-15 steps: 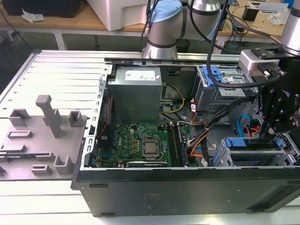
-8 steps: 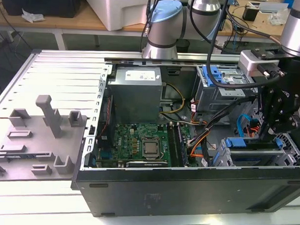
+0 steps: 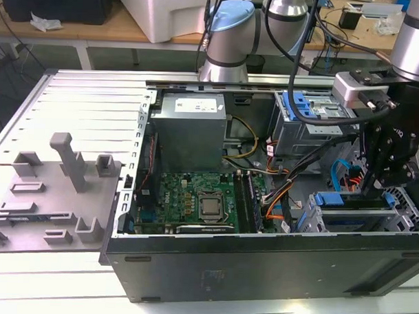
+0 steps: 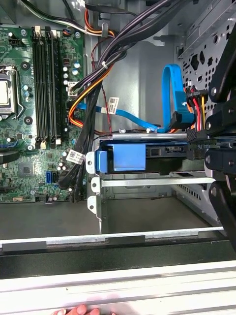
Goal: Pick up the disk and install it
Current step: 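Insert the first disk wire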
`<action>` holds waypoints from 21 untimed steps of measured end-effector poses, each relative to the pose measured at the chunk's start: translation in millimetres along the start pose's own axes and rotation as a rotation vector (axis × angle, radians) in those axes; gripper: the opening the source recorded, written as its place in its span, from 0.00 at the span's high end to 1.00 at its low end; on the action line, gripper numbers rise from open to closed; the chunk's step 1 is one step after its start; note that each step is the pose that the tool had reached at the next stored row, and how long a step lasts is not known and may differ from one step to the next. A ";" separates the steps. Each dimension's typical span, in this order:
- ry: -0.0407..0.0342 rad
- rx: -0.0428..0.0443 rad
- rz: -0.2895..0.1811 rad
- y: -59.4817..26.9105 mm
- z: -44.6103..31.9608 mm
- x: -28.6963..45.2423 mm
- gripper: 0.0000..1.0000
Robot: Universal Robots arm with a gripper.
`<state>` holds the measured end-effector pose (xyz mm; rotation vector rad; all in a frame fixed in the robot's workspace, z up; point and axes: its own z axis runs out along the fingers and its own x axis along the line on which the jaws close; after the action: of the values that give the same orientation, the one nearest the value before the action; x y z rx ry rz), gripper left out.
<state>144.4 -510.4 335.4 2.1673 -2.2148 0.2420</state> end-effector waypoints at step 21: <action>-0.0011 -0.0001 0.000 0.2 2.3 -0.2 0.76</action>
<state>144.4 -510.5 333.2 2.1677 -2.2155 0.2408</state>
